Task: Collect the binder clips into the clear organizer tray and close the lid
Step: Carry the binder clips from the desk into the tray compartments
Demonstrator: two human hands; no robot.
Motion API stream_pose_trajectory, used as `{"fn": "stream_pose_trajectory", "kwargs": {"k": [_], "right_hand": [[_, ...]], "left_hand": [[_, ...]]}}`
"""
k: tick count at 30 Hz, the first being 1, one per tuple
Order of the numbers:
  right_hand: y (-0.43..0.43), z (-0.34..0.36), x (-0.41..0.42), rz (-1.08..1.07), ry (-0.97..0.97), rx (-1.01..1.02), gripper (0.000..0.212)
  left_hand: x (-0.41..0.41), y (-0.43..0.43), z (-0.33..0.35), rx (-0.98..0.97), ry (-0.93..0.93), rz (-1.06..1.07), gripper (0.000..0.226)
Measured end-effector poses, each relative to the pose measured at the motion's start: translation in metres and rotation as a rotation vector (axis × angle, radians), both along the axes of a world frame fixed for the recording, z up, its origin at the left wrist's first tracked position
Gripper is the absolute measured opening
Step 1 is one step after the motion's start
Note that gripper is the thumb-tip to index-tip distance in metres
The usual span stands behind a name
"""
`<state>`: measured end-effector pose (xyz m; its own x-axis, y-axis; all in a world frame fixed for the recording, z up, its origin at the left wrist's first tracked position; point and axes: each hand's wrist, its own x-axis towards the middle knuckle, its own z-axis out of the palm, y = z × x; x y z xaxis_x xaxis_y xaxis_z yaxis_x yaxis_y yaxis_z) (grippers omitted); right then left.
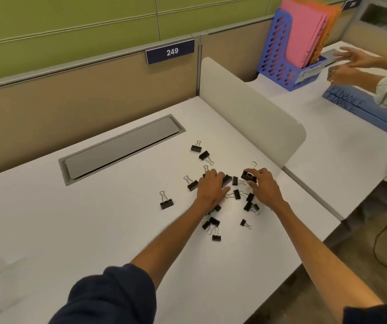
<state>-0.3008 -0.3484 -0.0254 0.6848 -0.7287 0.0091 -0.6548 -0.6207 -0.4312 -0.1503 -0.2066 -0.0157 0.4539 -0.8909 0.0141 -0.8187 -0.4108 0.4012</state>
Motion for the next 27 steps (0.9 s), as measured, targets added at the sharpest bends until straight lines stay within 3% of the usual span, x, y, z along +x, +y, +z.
{"fn": "stream_pose_trajectory", "kwargs": {"k": [6, 11, 16, 23, 27], "right_hand": [[0.006, -0.005, -0.014, 0.055, 0.012, -0.027, 0.038], [0.008, -0.012, -0.022, 0.060, 0.010, -0.005, 0.039], [0.012, -0.014, -0.019, 0.079, 0.004, 0.013, 0.038], [0.018, 0.000, -0.002, 0.110, -0.005, 0.005, 0.037], [0.032, 0.013, 0.023, 0.172, -0.003, 0.004, 0.039]], "left_hand": [[-0.017, -0.033, -0.003, 0.245, -0.128, 0.123, 0.034], [-0.023, -0.032, -0.006, 0.305, -0.217, 0.090, 0.031], [-0.021, -0.026, -0.011, 0.232, -0.234, 0.000, 0.025], [0.000, -0.006, -0.011, -0.012, -0.213, -0.048, 0.050], [0.023, 0.015, 0.003, -0.015, -0.168, -0.043, 0.046]]}}
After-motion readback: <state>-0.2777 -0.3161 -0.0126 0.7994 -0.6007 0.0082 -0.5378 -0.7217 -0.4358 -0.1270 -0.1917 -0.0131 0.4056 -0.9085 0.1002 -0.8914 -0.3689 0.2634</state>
